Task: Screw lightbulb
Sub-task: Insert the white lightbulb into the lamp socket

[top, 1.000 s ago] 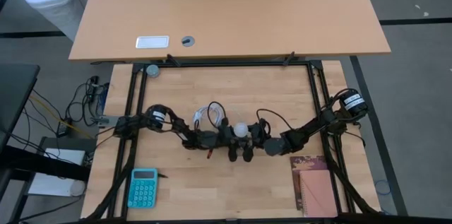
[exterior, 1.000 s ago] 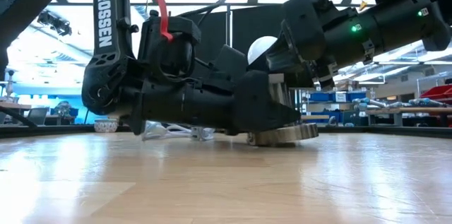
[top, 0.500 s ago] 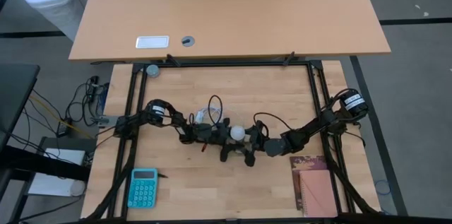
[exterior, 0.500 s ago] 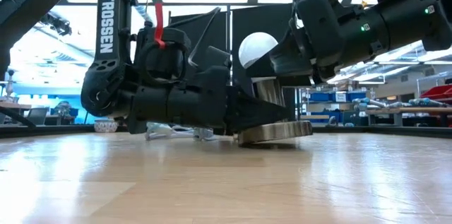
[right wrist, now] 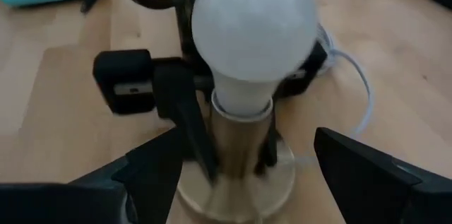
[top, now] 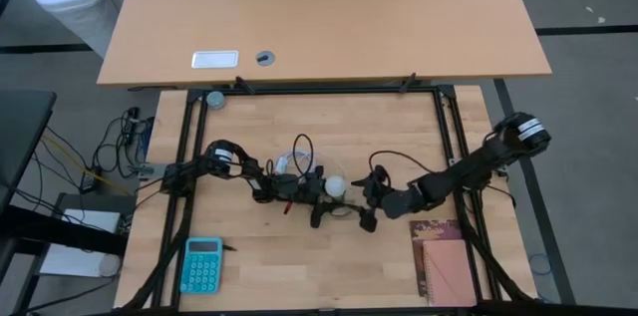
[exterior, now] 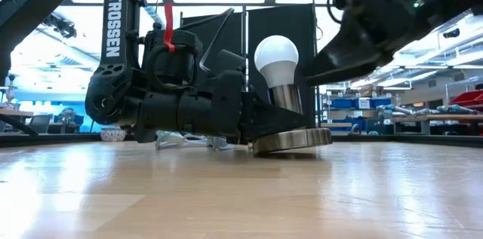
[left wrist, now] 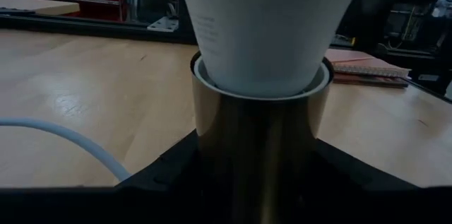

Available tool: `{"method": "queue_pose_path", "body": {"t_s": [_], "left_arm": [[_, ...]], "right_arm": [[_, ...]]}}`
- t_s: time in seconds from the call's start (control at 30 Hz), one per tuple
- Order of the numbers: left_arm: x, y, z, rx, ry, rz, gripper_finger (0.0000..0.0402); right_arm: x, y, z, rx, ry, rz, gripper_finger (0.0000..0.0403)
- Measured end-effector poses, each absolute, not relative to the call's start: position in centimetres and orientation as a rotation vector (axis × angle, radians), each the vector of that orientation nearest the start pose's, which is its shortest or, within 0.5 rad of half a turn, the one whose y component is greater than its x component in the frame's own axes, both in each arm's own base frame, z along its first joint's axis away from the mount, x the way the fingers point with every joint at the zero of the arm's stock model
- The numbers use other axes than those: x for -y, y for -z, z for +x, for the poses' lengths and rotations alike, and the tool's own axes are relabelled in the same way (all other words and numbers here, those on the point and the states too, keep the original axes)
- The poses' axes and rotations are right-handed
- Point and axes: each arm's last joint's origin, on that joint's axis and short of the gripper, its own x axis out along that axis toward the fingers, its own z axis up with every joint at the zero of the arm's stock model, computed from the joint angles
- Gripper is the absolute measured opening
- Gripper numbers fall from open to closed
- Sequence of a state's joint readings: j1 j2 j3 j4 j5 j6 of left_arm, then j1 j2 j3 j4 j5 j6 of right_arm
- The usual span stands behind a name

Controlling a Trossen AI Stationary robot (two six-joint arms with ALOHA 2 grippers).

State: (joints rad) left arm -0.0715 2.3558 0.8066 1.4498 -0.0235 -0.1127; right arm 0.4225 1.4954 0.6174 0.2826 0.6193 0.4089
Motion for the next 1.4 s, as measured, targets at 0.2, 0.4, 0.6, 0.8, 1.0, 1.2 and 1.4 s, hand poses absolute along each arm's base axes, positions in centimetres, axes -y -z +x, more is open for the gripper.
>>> {"method": "queue_pose_path", "body": {"t_s": [0.2, 0.4, 0.6, 0.8, 1.0, 1.2, 1.4], "left_arm": [[2.6, -3.7, 36.7, -0.100, 0.042, -0.112, 0.0198], [2.5, -3.7, 36.7, -0.096, 0.033, -0.128, 0.0198], [2.5, -3.8, 36.7, -0.088, 0.034, -0.127, 0.0198], [2.5, -3.8, 36.7, -0.088, 0.035, -0.126, 0.0198], [2.5, -3.8, 36.7, -0.088, 0.036, -0.125, 0.0198], [2.5, -3.8, 36.7, -0.087, 0.036, -0.124, 0.0198], [2.5, -3.8, 36.7, -0.087, 0.037, -0.123, 0.0198]], "right_arm": [[-9.3, -18.4, 24.2, -0.509, 0.311, 0.114, 0.0315], [-7.7, -20.0, 22.2, -0.481, 0.520, 0.033, 0.0315], [-4.4, -21.1, 21.8, -0.447, 0.758, -0.072, 0.0315], [1.2, -21.6, 22.8, -0.484, 0.862, -0.039, 0.0315], [8.8, -21.9, 21.8, -0.551, 0.934, -0.015, 0.0313], [15.4, -22.9, 19.2, -0.418, 0.966, 0.091, 0.0308], [19.3, -21.4, 16.8, -0.450, 1.002, 0.202, 0.0308]]}}
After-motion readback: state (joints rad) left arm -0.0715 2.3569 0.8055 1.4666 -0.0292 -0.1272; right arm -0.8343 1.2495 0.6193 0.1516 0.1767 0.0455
